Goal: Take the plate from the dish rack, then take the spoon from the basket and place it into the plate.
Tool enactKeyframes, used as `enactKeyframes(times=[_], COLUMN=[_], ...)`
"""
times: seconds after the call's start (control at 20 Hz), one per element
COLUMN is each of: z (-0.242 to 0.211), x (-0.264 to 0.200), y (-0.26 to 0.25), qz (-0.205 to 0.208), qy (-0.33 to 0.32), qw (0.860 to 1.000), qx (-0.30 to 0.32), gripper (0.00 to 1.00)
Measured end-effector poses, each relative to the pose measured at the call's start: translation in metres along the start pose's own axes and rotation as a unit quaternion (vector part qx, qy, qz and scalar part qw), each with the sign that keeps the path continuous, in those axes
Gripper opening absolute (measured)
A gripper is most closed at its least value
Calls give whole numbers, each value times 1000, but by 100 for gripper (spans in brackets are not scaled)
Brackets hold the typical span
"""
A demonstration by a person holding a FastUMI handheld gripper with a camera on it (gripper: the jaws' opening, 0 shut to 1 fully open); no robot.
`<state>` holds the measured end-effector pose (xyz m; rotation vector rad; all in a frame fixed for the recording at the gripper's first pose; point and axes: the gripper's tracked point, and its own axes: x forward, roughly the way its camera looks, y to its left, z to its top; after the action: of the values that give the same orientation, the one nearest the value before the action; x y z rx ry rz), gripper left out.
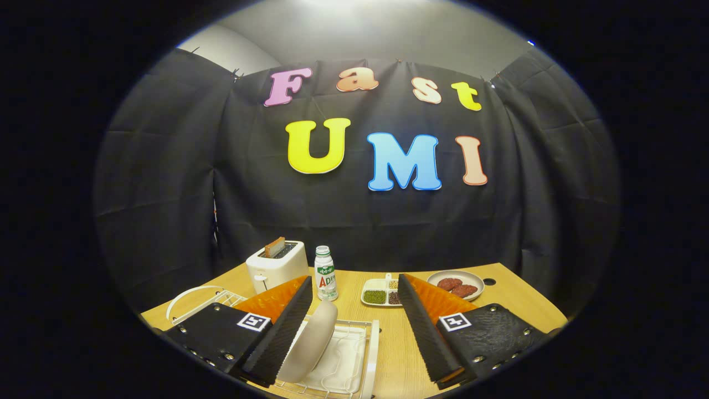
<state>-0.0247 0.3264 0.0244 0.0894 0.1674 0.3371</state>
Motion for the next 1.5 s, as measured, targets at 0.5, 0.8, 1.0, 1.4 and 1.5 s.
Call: enactKeyframes(times=[0.5, 0.8, 1.0, 1.4, 1.5], z=[-65, -84, -85, -72, -66], x=[26, 30, 29, 28, 28], y=[27, 39, 34, 32, 36], qz=[-41, -65, -108, -173, -185], qy=[110, 158, 178, 208, 210], qw=[993, 985, 977, 959, 954], qx=[4, -13, -32, -88, -112], gripper=[78, 44, 34, 19, 19])
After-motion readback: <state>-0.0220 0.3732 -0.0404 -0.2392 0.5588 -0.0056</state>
